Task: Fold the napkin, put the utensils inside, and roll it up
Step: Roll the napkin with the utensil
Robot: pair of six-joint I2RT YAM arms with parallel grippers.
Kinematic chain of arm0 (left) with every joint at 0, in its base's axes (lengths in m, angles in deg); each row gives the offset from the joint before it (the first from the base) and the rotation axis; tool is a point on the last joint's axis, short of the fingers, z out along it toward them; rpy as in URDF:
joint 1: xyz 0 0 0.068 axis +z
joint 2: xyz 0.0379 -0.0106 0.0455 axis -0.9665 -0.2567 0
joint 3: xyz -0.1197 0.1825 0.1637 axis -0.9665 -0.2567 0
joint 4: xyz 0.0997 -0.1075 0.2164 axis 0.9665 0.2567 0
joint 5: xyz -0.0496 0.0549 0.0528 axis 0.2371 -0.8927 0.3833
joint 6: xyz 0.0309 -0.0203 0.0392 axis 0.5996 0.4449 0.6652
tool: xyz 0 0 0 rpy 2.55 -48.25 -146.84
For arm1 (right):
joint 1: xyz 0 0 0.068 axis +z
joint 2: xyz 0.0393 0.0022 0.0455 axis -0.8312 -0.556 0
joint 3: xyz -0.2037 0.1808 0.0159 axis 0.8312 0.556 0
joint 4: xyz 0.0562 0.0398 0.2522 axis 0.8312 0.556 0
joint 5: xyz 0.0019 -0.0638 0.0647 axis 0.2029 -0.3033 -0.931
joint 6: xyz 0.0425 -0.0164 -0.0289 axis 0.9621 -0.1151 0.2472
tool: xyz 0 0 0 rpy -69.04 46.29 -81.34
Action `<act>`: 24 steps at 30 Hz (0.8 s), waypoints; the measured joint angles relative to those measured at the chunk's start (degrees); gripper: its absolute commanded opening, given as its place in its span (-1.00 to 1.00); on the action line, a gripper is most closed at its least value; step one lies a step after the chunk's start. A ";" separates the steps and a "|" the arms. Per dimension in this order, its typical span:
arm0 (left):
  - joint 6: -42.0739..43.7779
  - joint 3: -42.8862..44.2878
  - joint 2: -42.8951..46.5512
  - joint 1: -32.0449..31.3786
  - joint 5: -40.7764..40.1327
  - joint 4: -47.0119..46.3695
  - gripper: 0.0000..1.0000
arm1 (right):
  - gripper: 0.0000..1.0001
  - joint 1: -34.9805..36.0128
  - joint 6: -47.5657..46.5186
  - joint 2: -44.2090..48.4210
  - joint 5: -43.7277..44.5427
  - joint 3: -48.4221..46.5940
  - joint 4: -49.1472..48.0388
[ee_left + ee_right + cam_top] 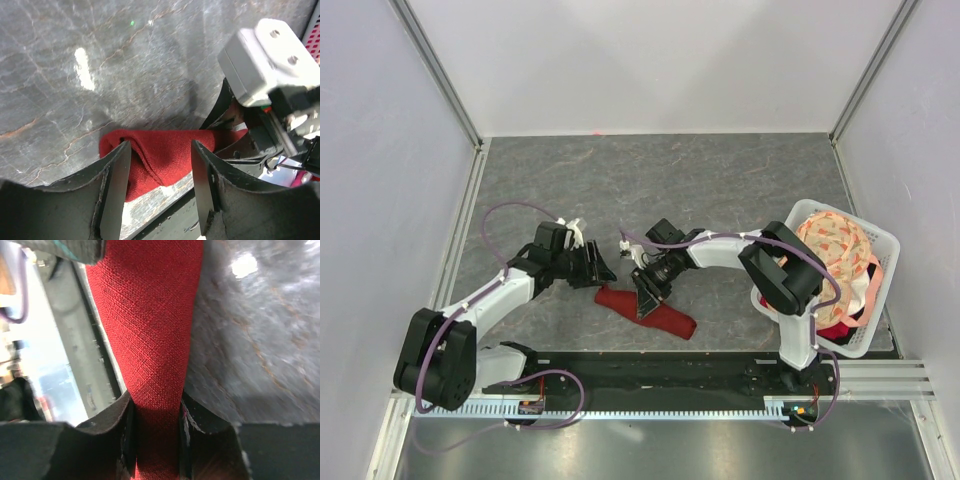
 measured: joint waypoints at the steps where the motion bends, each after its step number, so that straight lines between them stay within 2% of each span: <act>1: 0.00 -0.37 -0.04 0.00 0.00 -0.11 0.10 | -0.28 -0.26 0.15 -0.61 -1.36 -0.13 0.02; 8: -0.02 -2.45 -0.59 0.00 0.15 -0.46 0.09 | -0.28 -3.21 1.25 -4.76 -9.55 -1.11 0.46; 17: -0.09 -3.69 0.31 0.00 0.39 -1.57 0.05 | -0.26 -4.48 3.15 -7.63 -13.64 -2.16 0.96; 20: -0.28 -4.48 0.39 0.00 1.14 -2.56 -0.32 | -0.21 -4.74 3.78 -8.13 -14.29 -2.36 1.09; 21: -0.44 -4.83 0.39 0.00 1.33 -2.91 -0.61 | -0.17 -4.74 3.87 -8.13 -14.34 -2.36 1.09; 24: -1.01 -5.49 0.04 0.00 1.75 -3.58 -0.96 | -0.05 -4.76 4.46 -8.07 -14.32 -2.49 1.27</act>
